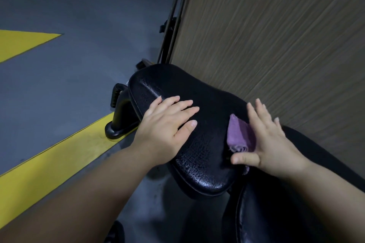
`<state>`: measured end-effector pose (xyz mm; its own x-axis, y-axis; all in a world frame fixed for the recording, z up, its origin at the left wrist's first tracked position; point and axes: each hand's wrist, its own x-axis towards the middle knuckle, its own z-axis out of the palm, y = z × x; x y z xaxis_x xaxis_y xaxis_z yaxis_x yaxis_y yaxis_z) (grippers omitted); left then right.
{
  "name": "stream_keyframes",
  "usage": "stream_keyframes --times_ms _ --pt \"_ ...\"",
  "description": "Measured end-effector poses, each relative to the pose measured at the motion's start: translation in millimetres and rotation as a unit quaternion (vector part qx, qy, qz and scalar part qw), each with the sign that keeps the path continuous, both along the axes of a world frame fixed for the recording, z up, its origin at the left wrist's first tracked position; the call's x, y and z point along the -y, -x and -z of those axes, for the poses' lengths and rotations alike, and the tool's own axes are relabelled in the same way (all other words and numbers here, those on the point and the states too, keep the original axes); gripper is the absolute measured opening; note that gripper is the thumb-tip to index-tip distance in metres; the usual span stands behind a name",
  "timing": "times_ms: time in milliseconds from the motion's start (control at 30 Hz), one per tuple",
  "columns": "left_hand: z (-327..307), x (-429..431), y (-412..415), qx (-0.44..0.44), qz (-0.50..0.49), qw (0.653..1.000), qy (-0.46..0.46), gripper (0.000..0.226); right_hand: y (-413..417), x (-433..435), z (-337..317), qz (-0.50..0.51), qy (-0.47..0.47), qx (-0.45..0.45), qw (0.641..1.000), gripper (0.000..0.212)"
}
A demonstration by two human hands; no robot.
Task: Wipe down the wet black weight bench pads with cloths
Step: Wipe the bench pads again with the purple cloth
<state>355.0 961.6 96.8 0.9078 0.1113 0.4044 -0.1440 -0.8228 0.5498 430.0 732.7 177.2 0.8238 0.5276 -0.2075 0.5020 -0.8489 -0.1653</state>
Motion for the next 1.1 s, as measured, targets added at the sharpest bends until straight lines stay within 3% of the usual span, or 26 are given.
stream_keyframes --times_ms 133,267,367,433,667,867,967,1100 --pt "1.0 -0.4 -0.9 0.006 -0.002 1.0 0.002 0.061 32.0 -7.4 11.3 0.039 -0.083 -0.089 0.992 0.129" --pt "0.7 -0.7 -1.2 0.008 -0.003 1.0 0.001 0.061 28.9 -27.2 25.2 0.092 -0.111 -0.019 0.989 0.092" --pt "1.4 -0.8 -0.7 0.008 0.001 1.0 0.002 0.061 -9.4 -27.7 29.0 0.111 -0.09 0.009 0.99 0.062" --pt "1.7 -0.4 -0.3 0.009 0.0 1.0 0.004 0.062 -37.7 -23.3 30.9 0.12 -0.059 0.02 0.991 0.054" --pt "2.5 0.5 0.0 0.021 -0.007 1.0 0.01 0.059 -82.5 -21.6 22.7 0.125 -0.02 -0.006 0.992 0.052" --pt "4.0 -0.6 0.1 0.033 -0.01 0.999 0.021 0.055 -23.4 -22.8 12.3 -0.11 -0.002 -0.046 0.993 0.061" --pt "6.0 -0.7 -1.6 0.041 -0.012 0.999 0.022 0.053 37.4 -29.5 17.5 -0.228 0.016 -0.007 0.973 0.066" --pt "7.3 -0.6 -1.5 0.04 -0.011 0.999 0.018 0.057 68.6 -26.9 24.8 -0.256 -0.015 -0.002 0.967 0.065"
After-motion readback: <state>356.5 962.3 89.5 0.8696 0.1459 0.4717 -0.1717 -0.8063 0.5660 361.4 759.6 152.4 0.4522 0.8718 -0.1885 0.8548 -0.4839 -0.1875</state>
